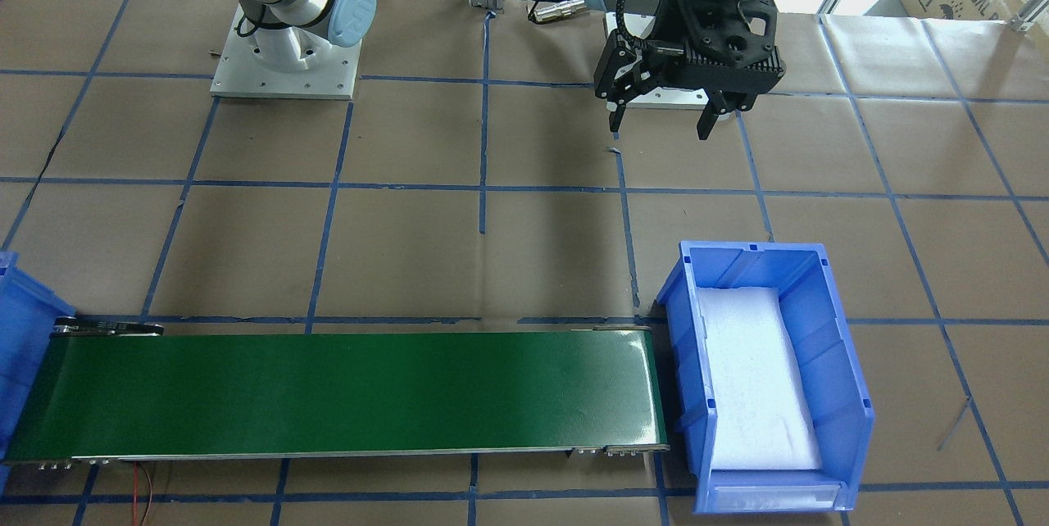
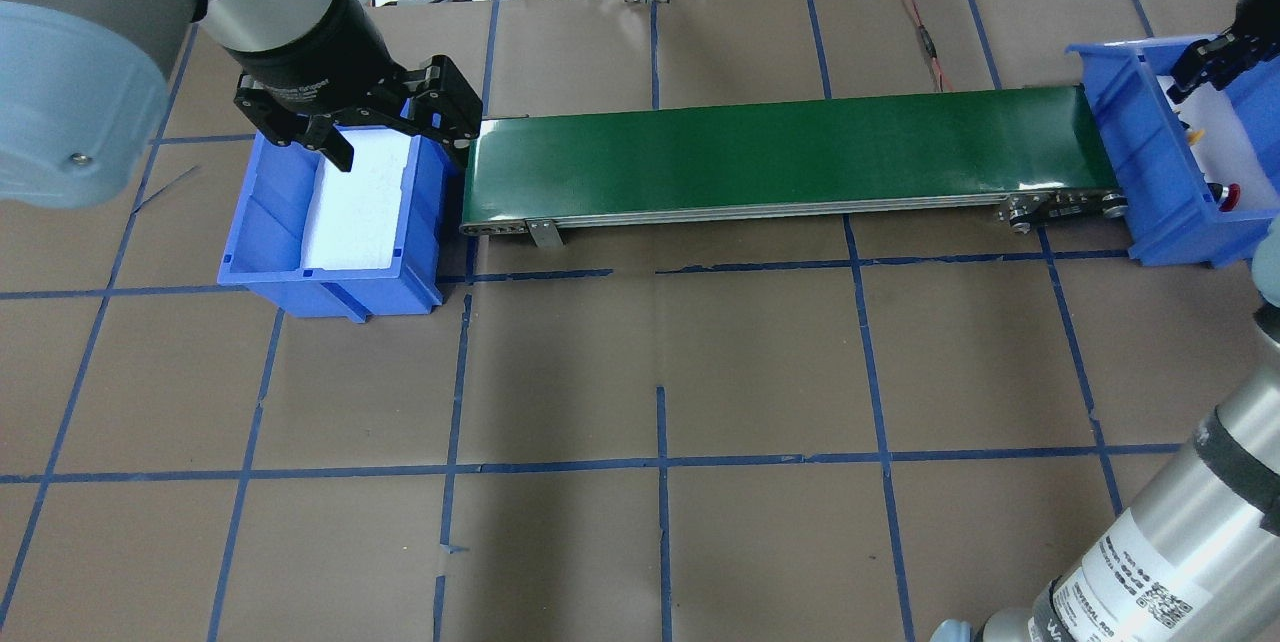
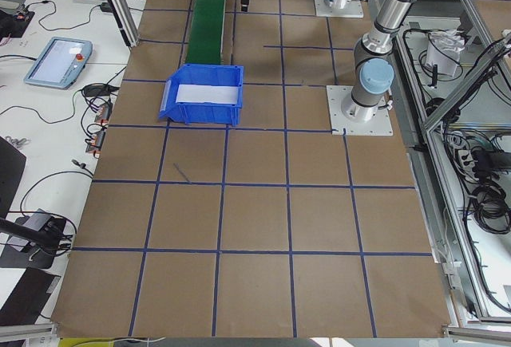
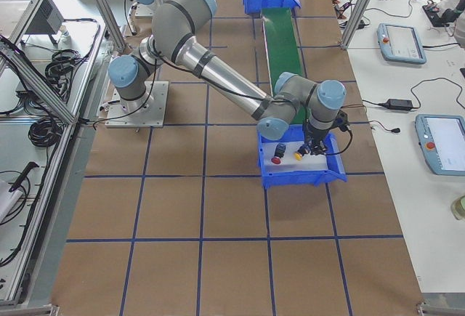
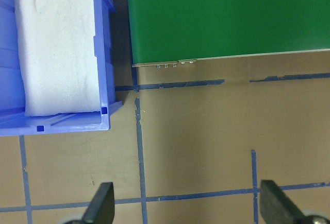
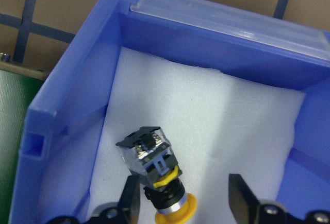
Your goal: Transport two buttons from left to right
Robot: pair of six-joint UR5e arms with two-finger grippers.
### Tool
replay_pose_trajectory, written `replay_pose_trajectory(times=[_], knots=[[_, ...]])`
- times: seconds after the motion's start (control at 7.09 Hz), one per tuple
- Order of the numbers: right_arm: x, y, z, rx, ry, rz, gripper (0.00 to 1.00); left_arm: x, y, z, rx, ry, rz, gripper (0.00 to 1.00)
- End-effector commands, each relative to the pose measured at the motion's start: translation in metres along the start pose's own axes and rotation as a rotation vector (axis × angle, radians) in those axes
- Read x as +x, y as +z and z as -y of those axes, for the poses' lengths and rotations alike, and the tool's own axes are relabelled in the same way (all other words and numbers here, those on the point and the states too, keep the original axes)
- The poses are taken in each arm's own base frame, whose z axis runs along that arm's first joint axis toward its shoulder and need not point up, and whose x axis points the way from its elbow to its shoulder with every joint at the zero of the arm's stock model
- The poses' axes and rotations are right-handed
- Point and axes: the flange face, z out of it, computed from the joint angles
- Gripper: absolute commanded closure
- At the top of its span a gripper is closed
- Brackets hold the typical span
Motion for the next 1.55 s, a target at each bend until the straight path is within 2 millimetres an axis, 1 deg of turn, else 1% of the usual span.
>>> replay_pose_trajectory(times=[0.0,0.14,0.28,0.42,0.56,0.71,0.85,0.99,1.13,1.27,1.41], knots=[[-0.005,-0.037,-0.004,0.007,0.002,-0.020,0.00,0.000,0.000,0.000,0.000,0.000,0.000,0.00],[-0.025,-0.077,-0.012,-0.021,0.001,0.012,0.00,0.000,0.000,0.000,0.000,0.000,-0.001,0.00],[-0.055,-0.117,-0.013,-0.033,0.006,0.026,0.00,0.001,0.000,0.000,0.000,0.002,-0.001,0.00],[-0.107,-0.151,0.001,-0.032,-0.058,0.029,0.00,0.000,0.000,0.000,0.000,0.000,-0.001,0.00],[-0.173,-0.182,0.012,-0.045,-0.115,0.044,0.00,0.000,0.000,0.000,0.000,-0.002,-0.001,0.00],[-0.243,-0.200,0.013,-0.109,-0.110,0.096,0.00,0.000,0.000,0.000,0.000,-0.002,-0.001,0.00],[-0.313,-0.214,0.016,-0.137,-0.100,0.110,0.00,0.001,0.000,0.000,0.000,0.000,0.000,0.00],[-0.381,-0.218,0.022,-0.144,-0.113,0.106,0.00,0.000,0.000,0.000,0.000,-0.002,-0.001,0.00],[-0.444,-0.212,0.021,-0.167,-0.062,0.099,0.00,0.001,-0.001,-0.001,0.001,0.000,0.000,0.00],[-0.491,-0.222,0.004,-0.165,0.045,0.080,0.00,0.000,0.000,0.001,0.000,0.000,-0.003,0.00],[-0.496,-0.248,-0.020,-0.141,0.142,0.068,0.00,0.001,0.000,0.000,0.000,-0.002,0.000,0.00]])
